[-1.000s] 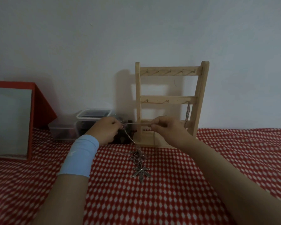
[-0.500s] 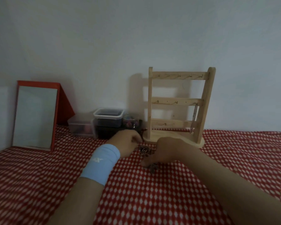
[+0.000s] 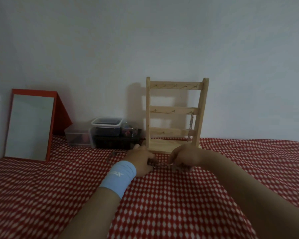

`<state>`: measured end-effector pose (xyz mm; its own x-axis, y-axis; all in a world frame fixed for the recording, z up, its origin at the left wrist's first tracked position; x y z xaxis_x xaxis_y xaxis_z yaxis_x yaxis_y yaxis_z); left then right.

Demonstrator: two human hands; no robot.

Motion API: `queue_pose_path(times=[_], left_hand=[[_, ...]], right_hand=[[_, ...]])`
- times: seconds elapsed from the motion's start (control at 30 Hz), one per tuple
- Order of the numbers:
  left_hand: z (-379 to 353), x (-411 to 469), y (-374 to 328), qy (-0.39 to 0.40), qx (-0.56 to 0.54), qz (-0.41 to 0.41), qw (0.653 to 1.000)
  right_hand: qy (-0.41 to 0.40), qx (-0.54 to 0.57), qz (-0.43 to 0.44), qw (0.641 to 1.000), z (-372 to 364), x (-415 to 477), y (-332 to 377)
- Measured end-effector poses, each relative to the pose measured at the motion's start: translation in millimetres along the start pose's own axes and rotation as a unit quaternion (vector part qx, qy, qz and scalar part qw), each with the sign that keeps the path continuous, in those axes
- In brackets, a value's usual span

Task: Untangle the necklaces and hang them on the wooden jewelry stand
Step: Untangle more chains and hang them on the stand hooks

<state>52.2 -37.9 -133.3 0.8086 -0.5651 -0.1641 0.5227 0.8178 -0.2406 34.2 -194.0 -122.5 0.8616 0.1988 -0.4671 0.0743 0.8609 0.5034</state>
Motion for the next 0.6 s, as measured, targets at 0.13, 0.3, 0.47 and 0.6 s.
queue_pose_path(times=[0.13, 0.3, 0.47, 0.6], left_hand=[[1.2, 3.3, -17.9, -0.037, -0.012, -0.02, 0.999], [-0.8, 6.8, -36.7, -0.041, -0.064, -0.044, 0.996], [-0.3, 8.7, -43.2, -0.023, -0.099, -0.043, 0.994], [5.5, 5.9, -22.9, -0.026, -0.131, 0.012, 0.991]], right_hand=[[-0.014, -0.137, -0.084, 0.987, 11.5, -14.9, -27.4], [-0.073, -0.208, -0.1, 0.97, 9.0, -26.5, -32.2], [-0.04, -0.111, 0.062, 0.991, -13.6, -16.3, 2.3], [-0.034, -0.13, 0.065, 0.989, -10.6, -11.8, -9.8]])
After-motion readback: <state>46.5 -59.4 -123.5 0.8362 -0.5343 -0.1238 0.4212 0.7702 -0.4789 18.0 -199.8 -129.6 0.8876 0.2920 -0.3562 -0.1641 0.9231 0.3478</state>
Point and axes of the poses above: each hand's wrist, its own x-axis towards the middle knuckle, its own z-axis out of the back of the hand, y = z × x, the point moved 8 cm from there along x, towards the middle knuckle, and after that the axes turned 14 degrees about y, right-handed, at the moved point
